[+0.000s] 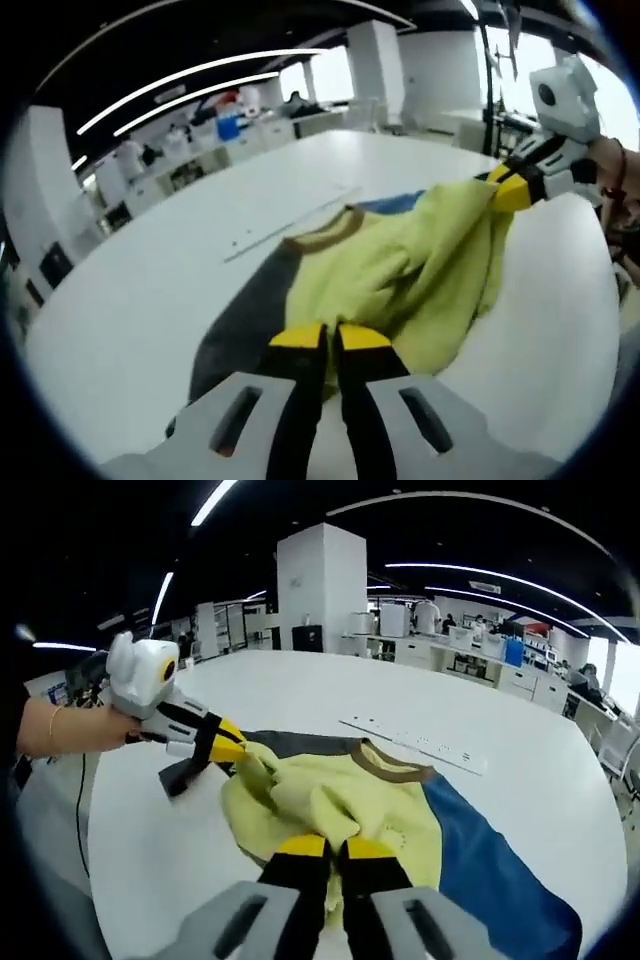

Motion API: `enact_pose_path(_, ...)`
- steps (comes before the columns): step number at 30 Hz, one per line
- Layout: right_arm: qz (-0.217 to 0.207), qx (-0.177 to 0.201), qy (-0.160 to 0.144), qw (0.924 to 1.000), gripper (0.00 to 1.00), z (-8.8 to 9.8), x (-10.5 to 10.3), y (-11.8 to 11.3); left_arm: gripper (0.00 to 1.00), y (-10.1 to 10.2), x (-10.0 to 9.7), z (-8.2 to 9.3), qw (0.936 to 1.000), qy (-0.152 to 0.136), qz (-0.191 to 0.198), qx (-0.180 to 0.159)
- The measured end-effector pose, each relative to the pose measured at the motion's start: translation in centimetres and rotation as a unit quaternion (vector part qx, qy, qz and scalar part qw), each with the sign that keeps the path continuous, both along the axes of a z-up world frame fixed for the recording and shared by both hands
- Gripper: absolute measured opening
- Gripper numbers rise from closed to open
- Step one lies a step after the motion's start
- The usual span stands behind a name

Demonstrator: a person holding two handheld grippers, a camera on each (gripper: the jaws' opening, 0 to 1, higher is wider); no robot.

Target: Fold the garment on the visible template until the final outline fits inside the template.

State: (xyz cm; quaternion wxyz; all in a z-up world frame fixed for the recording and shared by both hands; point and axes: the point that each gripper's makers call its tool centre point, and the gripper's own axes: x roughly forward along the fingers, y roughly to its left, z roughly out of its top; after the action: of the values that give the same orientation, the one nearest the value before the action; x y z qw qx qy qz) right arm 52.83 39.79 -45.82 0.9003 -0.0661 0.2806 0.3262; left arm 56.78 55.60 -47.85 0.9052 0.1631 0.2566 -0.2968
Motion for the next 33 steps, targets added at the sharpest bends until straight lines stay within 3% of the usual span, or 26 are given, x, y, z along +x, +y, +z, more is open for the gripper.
enact_pose_path(6, -0.019, -0.001, 0.039, 0.9991, 0.00, -2.3, 1.1, 0.0, 0.01, 0.5, 1.5, -1.7, 0.9997, 0.011, 0.020, 0.005)
enact_pose_path(9, -0.024, -0.005, 0.042, 0.9988, 0.00, -3.0, 1.4, 0.1, 0.02, 0.7, 1.8, -2.4, 0.9995, 0.017, 0.027, 0.006)
enact_pose_path(15, -0.051, 0.000, 0.066, 0.9965, 0.00, -4.3, 1.8, -0.4, 0.06, 0.7, 2.0, -2.4, 0.9997, 0.010, 0.022, 0.003)
enact_pose_path(20, -0.064, 0.013, 0.065, 0.9957, 0.10, -3.5, 1.7, -0.4, 0.18, 1.5, 1.4, -1.0, 0.9996, -0.005, 0.028, 0.002)
enact_pose_path(25, -0.072, 0.016, 0.053, 0.9958, 0.40, -2.2, 0.9, -0.2, 0.24, 2.5, 0.3, 0.0, 0.9997, -0.013, 0.023, -0.001)
enact_pose_path(33, -0.068, 0.017, 0.048, 0.9964, 0.43, -1.3, -1.3, 0.4, 0.30, 3.0, -1.4, 0.5, 0.9990, -0.020, 0.027, -0.030)
